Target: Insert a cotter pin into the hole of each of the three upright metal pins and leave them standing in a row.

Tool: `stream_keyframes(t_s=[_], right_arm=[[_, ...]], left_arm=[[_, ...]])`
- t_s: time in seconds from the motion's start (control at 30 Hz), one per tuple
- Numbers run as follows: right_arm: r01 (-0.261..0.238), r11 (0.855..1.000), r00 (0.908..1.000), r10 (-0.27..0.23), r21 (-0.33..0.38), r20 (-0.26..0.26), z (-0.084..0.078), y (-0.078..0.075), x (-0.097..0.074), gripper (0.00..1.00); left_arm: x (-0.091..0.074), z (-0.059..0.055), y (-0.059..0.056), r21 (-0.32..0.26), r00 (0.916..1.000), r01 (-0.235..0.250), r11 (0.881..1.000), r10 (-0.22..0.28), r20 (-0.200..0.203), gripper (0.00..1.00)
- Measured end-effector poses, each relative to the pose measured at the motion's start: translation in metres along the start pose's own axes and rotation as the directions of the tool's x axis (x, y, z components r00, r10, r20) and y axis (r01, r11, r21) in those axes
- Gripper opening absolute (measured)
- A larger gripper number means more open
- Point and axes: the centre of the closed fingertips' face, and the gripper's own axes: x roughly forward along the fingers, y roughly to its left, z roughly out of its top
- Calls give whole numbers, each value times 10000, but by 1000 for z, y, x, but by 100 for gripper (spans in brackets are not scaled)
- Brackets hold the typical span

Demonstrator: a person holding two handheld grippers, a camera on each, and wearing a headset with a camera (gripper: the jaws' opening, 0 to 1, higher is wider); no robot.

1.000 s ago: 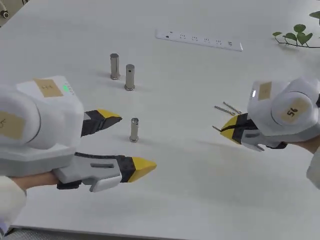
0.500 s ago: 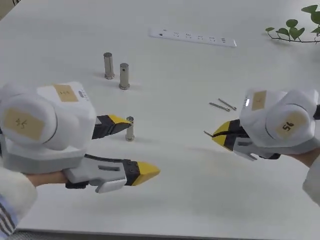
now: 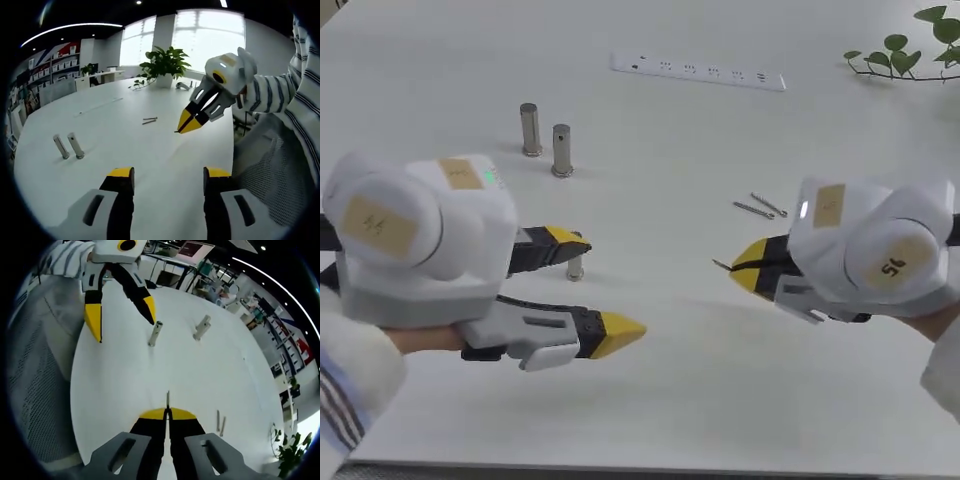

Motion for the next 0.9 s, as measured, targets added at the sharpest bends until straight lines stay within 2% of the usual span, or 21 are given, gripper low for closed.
stream_keyframes(t_s=[0.37, 0.57, 0.9], right_arm=[[-182, 9989, 9997, 189, -432, 146, 10, 13, -3, 2], [-249, 9982, 9995, 258, -542, 165, 13, 22, -8, 2], [-276, 9965, 9994, 292, -795, 189, 19, 31, -10, 2]], left_arm=[[10, 7, -1, -353, 9988, 399, 9986, -389, 284, 44], [14, 8, -8, -703, 9966, 803, 9943, -787, 253, 35], [20, 8, -12, -1287, 9930, 1177, 9847, -1152, 272, 26]])
